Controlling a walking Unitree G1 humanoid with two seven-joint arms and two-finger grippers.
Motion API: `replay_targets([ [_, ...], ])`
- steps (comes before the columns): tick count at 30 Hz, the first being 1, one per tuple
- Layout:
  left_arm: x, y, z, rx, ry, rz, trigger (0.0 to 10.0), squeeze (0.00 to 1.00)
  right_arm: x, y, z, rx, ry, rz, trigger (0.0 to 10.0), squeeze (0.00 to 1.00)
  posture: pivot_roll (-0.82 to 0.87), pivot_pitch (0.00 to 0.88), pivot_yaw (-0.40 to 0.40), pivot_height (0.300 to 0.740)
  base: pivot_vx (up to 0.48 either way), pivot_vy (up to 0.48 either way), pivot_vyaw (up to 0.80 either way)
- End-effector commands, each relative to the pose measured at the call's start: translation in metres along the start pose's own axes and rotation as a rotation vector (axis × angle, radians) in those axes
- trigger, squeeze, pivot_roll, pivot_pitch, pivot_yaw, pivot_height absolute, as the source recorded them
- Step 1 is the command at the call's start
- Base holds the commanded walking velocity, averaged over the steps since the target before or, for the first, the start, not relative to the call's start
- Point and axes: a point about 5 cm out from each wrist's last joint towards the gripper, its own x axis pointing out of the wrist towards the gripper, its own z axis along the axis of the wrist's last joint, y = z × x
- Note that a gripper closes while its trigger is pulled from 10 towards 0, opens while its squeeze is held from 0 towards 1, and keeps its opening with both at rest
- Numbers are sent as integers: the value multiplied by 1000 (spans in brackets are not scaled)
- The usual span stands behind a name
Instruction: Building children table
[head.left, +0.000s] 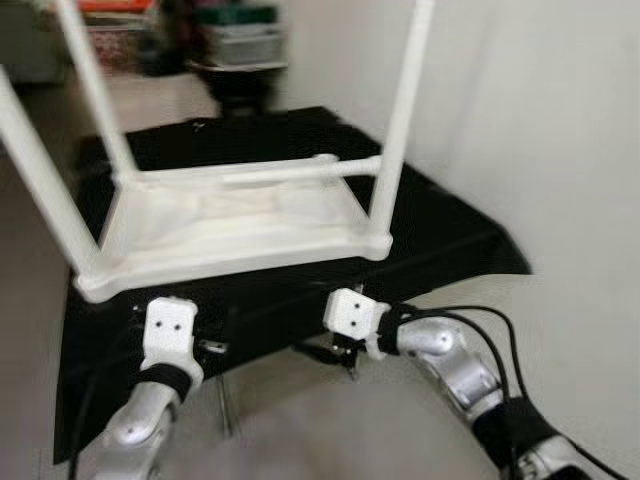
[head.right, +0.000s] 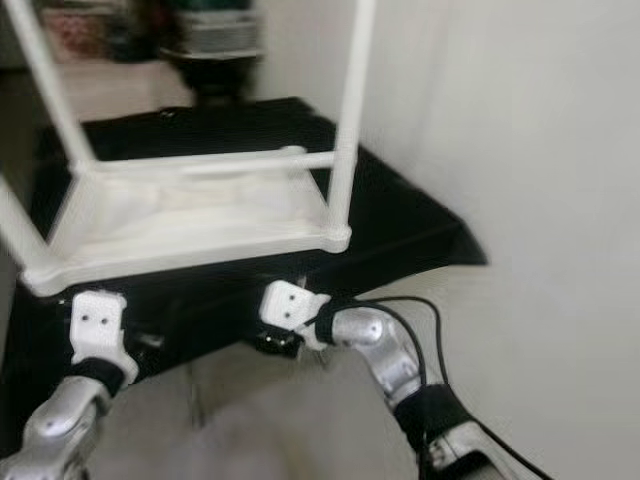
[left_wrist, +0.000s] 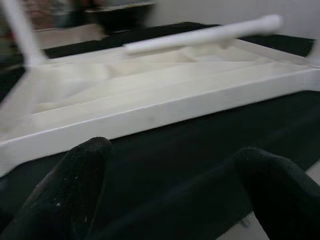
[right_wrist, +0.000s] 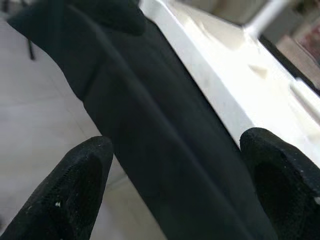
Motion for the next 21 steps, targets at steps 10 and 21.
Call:
replay_targets([
  [10,-2,3,-1,19,5,-3,10000,0,5,-2,0,-3,24,-23,10000,0,-81,0,-67,740,0,0,800],
  [21,-2,-1,0,18,-7,-32,10000,0,8,-12,1,109,-20,-172,10000,0,-80,0,-73,740,68,0,509],
])
